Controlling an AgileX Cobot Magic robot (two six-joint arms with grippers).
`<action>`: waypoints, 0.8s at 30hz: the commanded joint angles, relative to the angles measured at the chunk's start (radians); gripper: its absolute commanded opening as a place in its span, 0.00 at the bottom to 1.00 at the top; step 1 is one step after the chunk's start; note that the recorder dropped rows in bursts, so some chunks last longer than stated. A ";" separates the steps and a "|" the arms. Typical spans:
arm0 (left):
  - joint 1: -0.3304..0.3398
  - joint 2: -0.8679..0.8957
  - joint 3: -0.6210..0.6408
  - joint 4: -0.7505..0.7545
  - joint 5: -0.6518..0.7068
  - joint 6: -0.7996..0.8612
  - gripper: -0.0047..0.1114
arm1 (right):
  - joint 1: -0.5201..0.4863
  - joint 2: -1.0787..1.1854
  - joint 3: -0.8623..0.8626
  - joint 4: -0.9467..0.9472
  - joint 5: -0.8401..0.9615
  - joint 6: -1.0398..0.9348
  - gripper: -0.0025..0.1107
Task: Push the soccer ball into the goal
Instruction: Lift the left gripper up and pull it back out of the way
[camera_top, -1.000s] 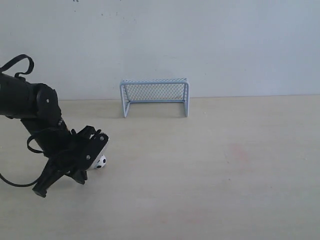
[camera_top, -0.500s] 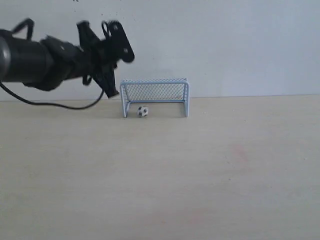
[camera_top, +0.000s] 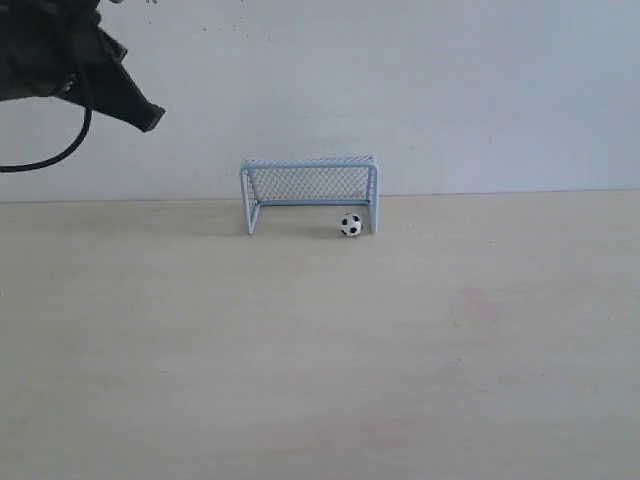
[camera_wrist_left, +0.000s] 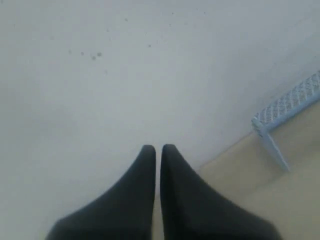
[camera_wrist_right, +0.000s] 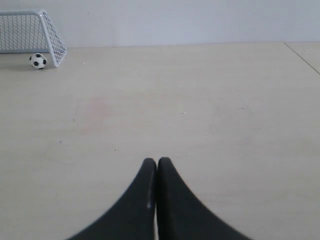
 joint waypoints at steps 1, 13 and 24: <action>-0.001 -0.092 0.138 -0.171 0.013 -0.006 0.08 | -0.003 -0.005 0.000 -0.007 -0.005 -0.002 0.02; -0.001 -0.449 0.529 -0.171 0.519 -0.644 0.08 | -0.003 -0.005 0.000 -0.007 -0.003 -0.002 0.02; -0.001 -0.814 0.764 -0.171 1.396 -0.580 0.08 | -0.003 -0.005 0.000 -0.007 -0.003 -0.002 0.02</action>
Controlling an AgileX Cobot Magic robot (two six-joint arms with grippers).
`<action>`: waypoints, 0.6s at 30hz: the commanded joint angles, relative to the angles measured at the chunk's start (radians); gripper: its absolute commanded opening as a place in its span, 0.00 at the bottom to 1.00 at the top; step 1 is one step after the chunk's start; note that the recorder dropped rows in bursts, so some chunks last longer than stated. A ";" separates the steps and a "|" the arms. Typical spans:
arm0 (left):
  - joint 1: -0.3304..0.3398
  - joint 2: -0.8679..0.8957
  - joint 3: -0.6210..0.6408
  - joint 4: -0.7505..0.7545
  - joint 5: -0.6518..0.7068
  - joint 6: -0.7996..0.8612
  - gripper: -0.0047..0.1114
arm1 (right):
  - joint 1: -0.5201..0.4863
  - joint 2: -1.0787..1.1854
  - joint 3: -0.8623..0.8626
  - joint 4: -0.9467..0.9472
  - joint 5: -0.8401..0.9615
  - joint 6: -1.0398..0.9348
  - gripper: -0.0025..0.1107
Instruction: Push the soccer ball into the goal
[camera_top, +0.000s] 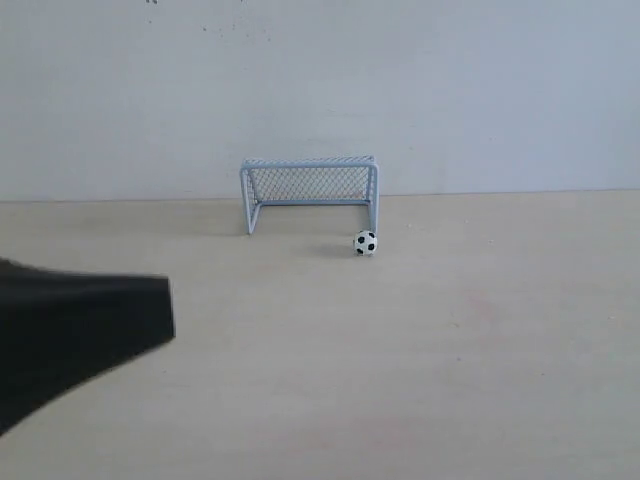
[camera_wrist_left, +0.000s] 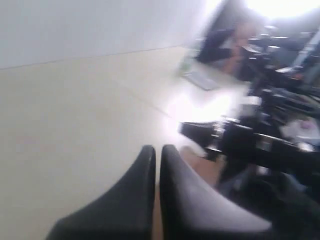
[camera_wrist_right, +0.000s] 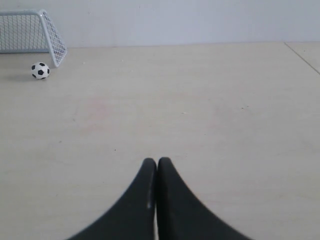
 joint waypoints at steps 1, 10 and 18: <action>-0.002 -0.122 0.049 0.002 0.277 0.022 0.08 | -0.003 -0.005 0.000 -0.007 -0.003 -0.002 0.02; -0.002 -0.234 0.050 0.002 0.373 0.022 0.08 | -0.003 -0.005 0.000 -0.007 -0.008 -0.002 0.02; -0.002 -0.235 0.050 0.002 0.373 -0.010 0.08 | -0.003 -0.005 0.000 -0.007 -0.005 -0.002 0.02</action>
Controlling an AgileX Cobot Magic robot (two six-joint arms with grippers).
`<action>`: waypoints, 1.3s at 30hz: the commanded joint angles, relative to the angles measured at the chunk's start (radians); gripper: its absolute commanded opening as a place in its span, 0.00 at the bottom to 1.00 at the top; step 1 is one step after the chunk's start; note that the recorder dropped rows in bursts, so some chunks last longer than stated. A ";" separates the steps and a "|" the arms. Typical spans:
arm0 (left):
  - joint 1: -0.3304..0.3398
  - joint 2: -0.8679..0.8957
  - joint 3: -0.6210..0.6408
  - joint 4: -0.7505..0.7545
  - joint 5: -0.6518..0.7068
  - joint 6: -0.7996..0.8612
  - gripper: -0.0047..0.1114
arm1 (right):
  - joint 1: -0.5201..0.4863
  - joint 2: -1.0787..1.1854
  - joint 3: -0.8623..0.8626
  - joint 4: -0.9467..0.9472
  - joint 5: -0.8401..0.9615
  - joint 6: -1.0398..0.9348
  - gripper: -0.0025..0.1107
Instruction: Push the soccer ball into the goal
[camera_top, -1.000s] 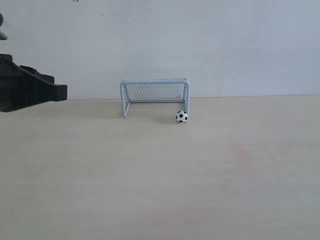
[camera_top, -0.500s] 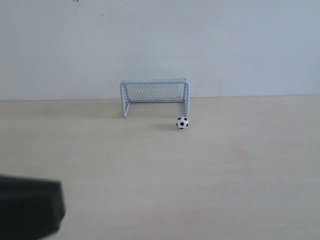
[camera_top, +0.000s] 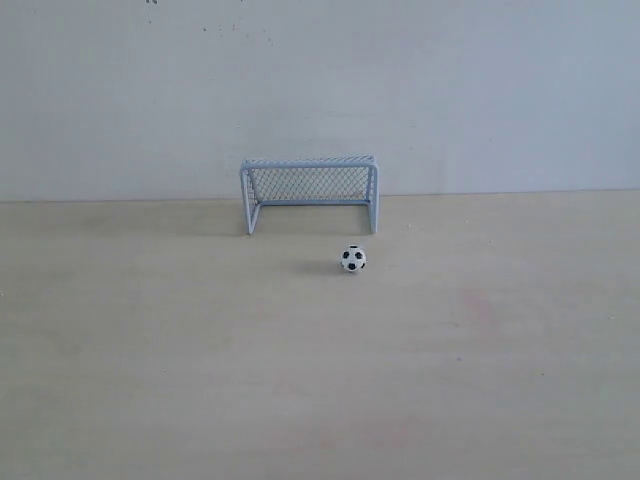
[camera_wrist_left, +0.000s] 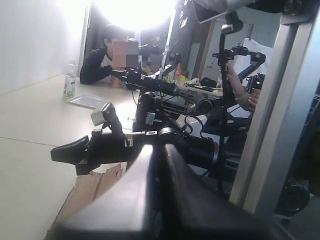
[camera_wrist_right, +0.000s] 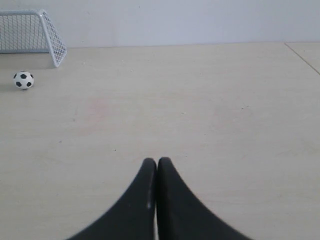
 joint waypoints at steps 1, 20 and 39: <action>-0.002 -0.007 0.006 -0.001 0.008 -0.019 0.08 | -0.003 -0.005 0.000 -0.007 -0.005 -0.002 0.02; 0.050 -0.448 0.006 0.362 -0.391 0.187 0.08 | -0.003 -0.005 0.000 -0.007 -0.005 -0.002 0.02; 0.102 -0.586 0.264 0.659 -1.146 -0.206 0.08 | -0.003 -0.005 0.000 -0.007 -0.005 -0.002 0.02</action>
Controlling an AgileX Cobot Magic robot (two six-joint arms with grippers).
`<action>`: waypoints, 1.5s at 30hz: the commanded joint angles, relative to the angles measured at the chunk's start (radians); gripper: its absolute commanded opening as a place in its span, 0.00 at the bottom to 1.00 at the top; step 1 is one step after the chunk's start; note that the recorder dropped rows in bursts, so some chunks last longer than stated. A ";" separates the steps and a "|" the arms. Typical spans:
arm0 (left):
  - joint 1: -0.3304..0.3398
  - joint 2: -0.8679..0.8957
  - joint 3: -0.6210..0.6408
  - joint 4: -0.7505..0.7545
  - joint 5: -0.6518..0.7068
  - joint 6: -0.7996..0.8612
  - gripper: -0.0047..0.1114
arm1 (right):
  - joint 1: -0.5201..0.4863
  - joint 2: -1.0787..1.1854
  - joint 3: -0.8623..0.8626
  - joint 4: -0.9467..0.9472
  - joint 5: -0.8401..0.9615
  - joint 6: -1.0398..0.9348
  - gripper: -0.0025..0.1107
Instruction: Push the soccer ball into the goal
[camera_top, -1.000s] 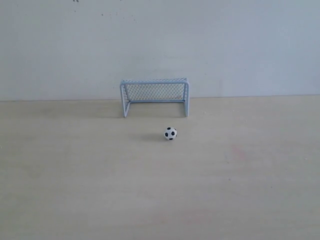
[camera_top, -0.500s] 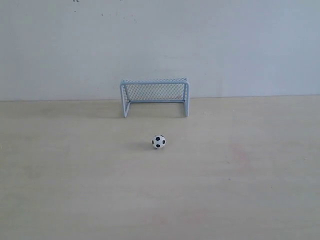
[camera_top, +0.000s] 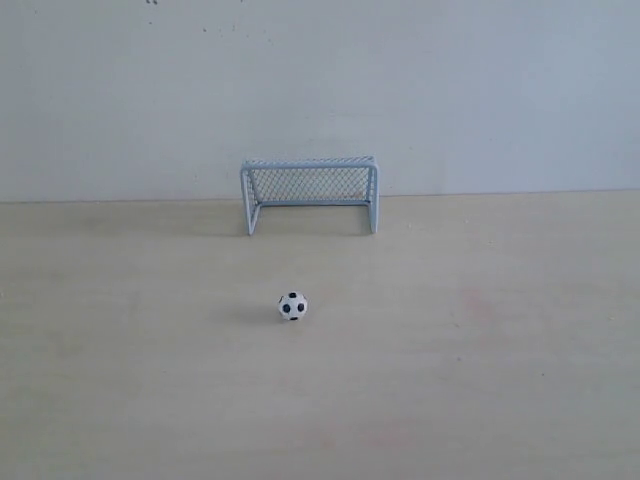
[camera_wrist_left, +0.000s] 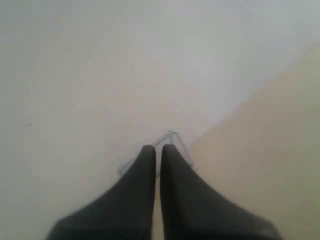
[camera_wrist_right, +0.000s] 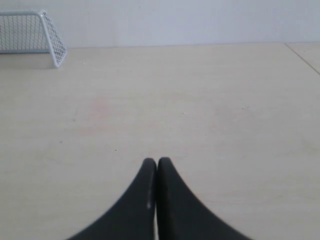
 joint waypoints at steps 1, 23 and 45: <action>0.030 -0.002 0.085 -0.009 -0.318 -0.157 0.08 | -0.003 -0.005 0.000 -0.007 -0.005 -0.002 0.02; 0.093 -0.002 0.194 -0.212 -0.461 -0.244 0.08 | -0.003 -0.005 0.000 -0.007 -0.003 -0.002 0.02; 0.093 -0.002 0.194 0.943 -0.004 -1.474 0.08 | -0.003 -0.005 0.000 -0.007 -0.003 -0.002 0.02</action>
